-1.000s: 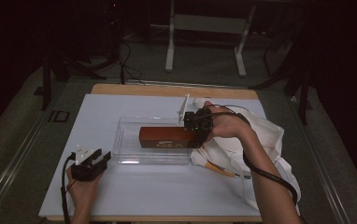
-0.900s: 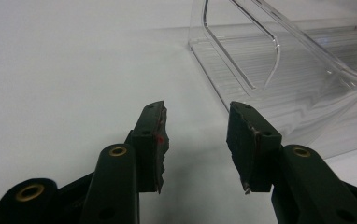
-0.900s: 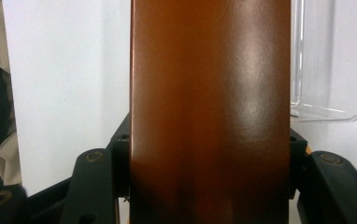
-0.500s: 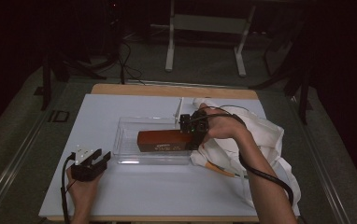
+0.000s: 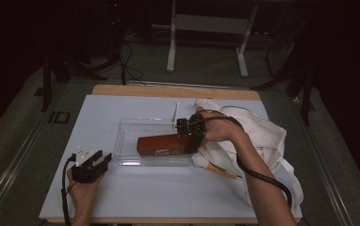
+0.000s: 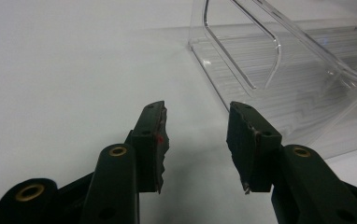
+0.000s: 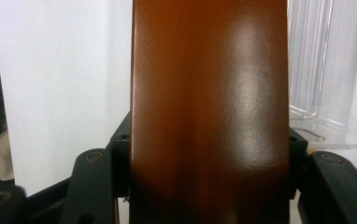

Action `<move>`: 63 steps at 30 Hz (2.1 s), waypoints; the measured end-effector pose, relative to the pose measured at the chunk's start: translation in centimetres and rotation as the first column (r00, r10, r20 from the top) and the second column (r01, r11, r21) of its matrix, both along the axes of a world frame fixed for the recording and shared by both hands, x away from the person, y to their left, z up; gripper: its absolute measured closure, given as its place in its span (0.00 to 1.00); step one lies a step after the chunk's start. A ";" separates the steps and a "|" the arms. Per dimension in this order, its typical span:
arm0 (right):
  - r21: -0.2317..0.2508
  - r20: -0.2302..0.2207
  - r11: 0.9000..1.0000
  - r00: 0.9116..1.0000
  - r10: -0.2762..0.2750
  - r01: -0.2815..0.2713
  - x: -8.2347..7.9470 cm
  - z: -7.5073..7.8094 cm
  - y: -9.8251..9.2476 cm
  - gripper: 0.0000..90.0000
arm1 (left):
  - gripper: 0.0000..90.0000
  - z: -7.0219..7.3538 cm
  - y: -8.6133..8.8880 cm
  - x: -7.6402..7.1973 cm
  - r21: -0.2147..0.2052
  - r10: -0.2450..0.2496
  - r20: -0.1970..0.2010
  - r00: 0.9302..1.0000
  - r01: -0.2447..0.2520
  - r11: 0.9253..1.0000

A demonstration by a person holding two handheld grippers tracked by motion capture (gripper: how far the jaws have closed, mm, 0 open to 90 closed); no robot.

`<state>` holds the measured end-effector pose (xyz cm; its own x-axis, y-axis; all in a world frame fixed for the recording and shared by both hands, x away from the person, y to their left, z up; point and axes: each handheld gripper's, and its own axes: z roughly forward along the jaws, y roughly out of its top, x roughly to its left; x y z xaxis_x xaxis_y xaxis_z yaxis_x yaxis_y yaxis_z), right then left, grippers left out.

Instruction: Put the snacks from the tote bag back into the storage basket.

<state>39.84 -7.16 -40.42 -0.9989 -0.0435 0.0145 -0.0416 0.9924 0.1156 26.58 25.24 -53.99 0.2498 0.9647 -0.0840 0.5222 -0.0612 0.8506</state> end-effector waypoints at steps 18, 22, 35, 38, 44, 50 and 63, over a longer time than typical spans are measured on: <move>0.022 -0.009 1.000 1.000 0.015 -0.014 -0.3 -0.2 1.4 0.47 | 0.64 0.0 0.0 0.0 -0.001 0.000 0.001 1.000 0.000 1.000; 0.016 -0.012 1.000 1.000 0.016 -0.016 -0.2 -0.5 1.7 0.46 | 0.64 0.0 0.0 0.0 0.000 -0.001 0.001 1.000 0.001 1.000; 0.025 -0.013 0.999 0.999 0.029 -0.029 -0.2 -1.2 2.3 0.45 | 0.64 0.0 0.0 0.0 0.002 -0.002 0.000 1.000 0.002 1.000; 0.025 -0.015 0.999 0.999 0.029 -0.029 -0.2 -1.4 2.4 0.45 | 0.64 0.0 0.0 0.0 0.003 -0.002 0.000 1.000 0.002 1.000; 0.032 -0.027 0.999 0.999 0.020 -0.019 -0.1 -1.5 2.5 0.43 | 0.64 0.0 0.0 0.0 0.001 -0.002 0.000 1.000 0.002 1.000; 0.030 -0.015 0.999 1.000 0.015 -0.014 -0.2 -1.5 2.3 0.40 | 0.64 0.0 0.0 0.0 0.002 -0.003 0.001 1.000 0.003 1.000; 0.052 -0.010 0.999 1.000 0.009 -0.008 -0.2 -0.9 1.5 0.40 | 0.64 0.0 0.0 0.0 0.002 -0.002 0.001 1.000 0.002 1.000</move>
<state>39.63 -5.66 -41.33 -0.9983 -0.0529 0.0227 -0.0484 0.9847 0.1675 26.56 25.20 -53.98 0.2517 0.9644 -0.0814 0.5214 -0.0643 0.8509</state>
